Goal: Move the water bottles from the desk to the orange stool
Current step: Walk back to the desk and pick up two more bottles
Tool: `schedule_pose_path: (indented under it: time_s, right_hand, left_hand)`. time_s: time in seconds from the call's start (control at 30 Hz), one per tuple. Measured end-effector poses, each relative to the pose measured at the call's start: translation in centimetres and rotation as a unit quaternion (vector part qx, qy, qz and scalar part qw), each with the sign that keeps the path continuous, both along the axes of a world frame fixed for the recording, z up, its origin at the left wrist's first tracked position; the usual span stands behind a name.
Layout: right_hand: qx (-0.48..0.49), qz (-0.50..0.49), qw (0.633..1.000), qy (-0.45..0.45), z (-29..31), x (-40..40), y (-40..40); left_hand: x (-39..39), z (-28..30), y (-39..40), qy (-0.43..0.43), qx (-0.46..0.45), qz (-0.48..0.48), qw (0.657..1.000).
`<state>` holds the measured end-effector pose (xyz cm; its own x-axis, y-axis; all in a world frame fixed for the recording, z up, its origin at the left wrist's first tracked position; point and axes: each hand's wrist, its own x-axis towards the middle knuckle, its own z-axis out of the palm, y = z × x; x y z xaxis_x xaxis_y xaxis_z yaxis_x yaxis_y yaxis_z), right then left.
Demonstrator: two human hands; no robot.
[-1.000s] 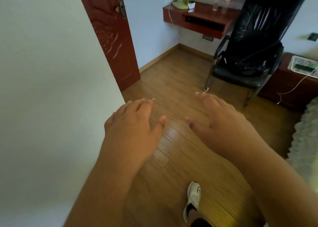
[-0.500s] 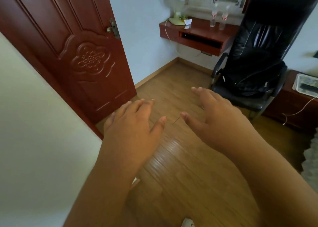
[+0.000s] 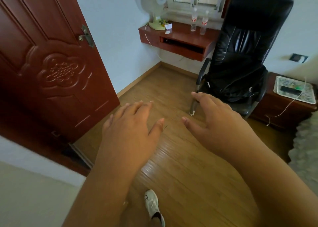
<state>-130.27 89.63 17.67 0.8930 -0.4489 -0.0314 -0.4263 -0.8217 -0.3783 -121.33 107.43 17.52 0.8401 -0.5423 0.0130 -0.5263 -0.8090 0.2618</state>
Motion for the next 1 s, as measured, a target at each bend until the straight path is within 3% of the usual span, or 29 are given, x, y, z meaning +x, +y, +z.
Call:
schedule_pose_path:
  time_s: [0.47, 1.0]
  right_hand:
    - [-0.025, -0.051, 0.998, 0.007, 1.2, 17.7, -2.8]
    - [-0.002, -0.037, 0.999, -0.011, -0.7, 32.5, -12.5]
  left_hand:
    - [20.0, 0.4, -4.5, -0.007, -0.036, -0.066, 0.997]
    - [34.0, -0.1, -13.3, 0.003, 0.014, -0.023, 1.0]
